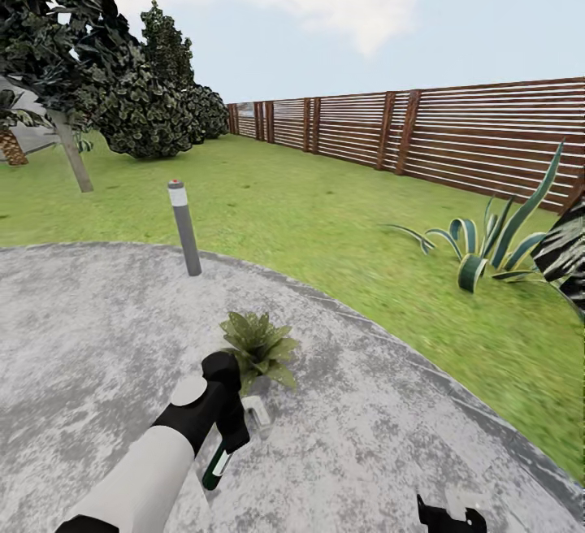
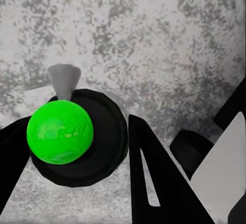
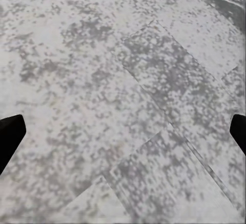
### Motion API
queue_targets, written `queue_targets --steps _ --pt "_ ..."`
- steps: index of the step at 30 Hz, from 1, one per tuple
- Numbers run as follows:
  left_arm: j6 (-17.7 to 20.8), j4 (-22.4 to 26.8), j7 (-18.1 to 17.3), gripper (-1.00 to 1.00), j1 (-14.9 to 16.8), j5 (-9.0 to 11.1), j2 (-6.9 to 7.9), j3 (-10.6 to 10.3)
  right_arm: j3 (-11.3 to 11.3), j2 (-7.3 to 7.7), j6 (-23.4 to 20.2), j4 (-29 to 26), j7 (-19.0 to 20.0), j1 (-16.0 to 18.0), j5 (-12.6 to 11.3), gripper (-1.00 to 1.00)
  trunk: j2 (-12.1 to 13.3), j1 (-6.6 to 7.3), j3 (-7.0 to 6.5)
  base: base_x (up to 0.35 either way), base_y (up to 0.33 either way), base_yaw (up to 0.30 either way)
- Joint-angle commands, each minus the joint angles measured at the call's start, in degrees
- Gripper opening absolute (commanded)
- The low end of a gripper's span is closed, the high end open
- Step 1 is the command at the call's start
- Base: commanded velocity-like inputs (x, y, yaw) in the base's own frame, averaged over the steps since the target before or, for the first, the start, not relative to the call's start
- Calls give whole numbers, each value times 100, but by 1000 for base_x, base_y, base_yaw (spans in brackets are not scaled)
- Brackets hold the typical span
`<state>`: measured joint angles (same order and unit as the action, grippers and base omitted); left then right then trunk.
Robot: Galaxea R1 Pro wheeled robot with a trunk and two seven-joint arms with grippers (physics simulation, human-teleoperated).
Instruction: Pick up the pesticide atomizer in the garden and spray insectifuge to fully cover both potted plants in the garden.
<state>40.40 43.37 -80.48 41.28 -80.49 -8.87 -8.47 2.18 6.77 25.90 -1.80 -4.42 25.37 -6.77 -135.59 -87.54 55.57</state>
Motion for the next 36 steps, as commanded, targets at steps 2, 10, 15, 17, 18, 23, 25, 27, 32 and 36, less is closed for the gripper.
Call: queue_targets --steps 2,10,15,17,18,23,25,27,32,36 --pt "54 1 63 -100 -4 20 0 8 28 0 20 4 3 3 -53 100 -2 5 5 -324 87 0" --pt "-568 -11 1459 -100 -395 1367 1 46 28 0 21 4 3 3 -57 100 -2 5 5 -324 89 0" --pt "-1706 -12 2244 -100 -705 2651 116 144 28 -6 20 4 3 3 -55 100 -2 5 5 -305 83 0" --pt "-1919 13 2306 -100 -738 2937 187 203 28 -10 20 4 4 3 -58 100 -2 5 5 -110 28 0" --pt "-1976 21 2320 -100 -745 3021 205 217 28 -17 21 4 3 3 -60 100 -2 5 5 -38 10 0" --pt "-2059 4 2332 -100 -753 3236 219 588 19 -22 21 -2 2 3 -63 100 -2 5 5 -2 0 0" --pt "-2078 -6 2328 -100 -755 3304 229 681 19 -25 21 -4 -2 3 -68 100 -2 5 5 0 0 0" --pt "-2087 -11 2327 -100 -760 3323 241 706 30 -24 16 -5 11 3 -64 100 -2 5 5 0 0 0" --pt "-2568 -20 2325 -100 -792 3342 464 731 27 -26 12 -937 25 3 409 100 -2 5 5 0 0 0" --pt "-2687 -267 2318 -100 -797 3339 560 733 27 -78 -16 -1862 240 3 1760 100 -2 5 5 0 0 0"
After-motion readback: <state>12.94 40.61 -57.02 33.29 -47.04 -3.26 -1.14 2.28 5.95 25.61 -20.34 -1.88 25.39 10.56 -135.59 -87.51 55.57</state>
